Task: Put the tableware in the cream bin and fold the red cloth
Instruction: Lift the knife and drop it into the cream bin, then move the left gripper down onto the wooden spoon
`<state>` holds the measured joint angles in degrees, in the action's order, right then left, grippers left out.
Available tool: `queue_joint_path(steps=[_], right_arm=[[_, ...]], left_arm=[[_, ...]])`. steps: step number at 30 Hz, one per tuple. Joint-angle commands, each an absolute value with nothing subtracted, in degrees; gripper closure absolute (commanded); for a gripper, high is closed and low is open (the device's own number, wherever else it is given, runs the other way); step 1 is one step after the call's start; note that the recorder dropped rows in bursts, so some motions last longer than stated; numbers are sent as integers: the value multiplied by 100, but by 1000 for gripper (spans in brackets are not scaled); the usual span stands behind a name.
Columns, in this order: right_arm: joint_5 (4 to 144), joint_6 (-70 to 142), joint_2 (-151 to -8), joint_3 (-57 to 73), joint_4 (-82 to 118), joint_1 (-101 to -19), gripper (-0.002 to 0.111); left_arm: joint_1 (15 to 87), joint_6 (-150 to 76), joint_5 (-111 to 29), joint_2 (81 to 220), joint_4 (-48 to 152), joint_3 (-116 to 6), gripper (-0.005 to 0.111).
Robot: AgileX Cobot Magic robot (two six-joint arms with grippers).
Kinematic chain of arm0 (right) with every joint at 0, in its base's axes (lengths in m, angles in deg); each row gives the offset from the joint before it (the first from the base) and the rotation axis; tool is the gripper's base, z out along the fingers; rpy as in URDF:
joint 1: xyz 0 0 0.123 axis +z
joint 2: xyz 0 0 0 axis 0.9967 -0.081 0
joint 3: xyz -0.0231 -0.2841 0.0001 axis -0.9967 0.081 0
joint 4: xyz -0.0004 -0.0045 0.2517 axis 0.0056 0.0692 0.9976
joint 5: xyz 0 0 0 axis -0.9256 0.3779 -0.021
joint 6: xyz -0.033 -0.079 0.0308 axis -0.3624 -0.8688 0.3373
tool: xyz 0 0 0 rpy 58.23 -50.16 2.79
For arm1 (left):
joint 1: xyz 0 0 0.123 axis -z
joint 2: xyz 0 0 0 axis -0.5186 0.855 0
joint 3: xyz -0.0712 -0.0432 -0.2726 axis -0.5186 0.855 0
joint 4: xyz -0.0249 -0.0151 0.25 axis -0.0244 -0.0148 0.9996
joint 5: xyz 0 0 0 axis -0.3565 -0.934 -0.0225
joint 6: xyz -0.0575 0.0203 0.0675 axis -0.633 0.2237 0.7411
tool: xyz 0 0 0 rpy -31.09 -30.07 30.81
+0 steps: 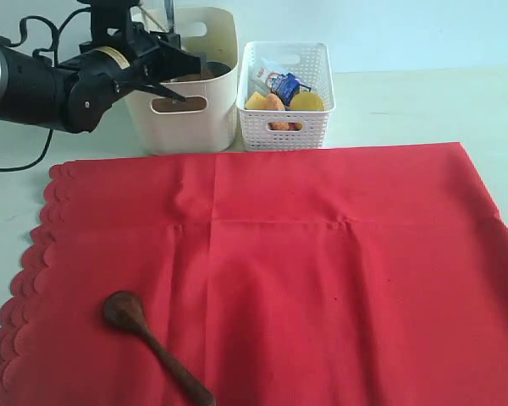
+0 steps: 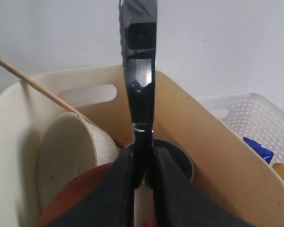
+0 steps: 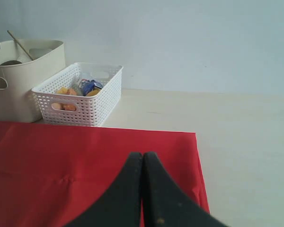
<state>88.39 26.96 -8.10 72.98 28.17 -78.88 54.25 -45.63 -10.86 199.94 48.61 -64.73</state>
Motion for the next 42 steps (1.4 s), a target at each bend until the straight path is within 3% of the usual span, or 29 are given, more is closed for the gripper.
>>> queue_joint_path(steps=[1, 8, 13, 21, 42], right_arm=[[8808, 2665, -777, 7325, 2806, -7914, 108], [8808, 2665, -777, 7325, 2806, -7914, 108], [8808, 2665, -777, 7325, 2806, -7914, 108], [8808, 2665, -777, 7325, 2806, -7914, 108], [8808, 2665, -777, 7325, 2806, -7914, 108]], left_arm=[[5420, -4621, -1237, 20035, 4842, -6472, 105], [5420, -4599, -1292, 20058, 4842, -6472, 64], [5420, -4581, -1336, 20000, 4842, -6472, 49], [5420, -4581, -2365, 19247, 4842, -6472, 48], [5420, -2926, -7547, 17478, 4857, -6472, 49]])
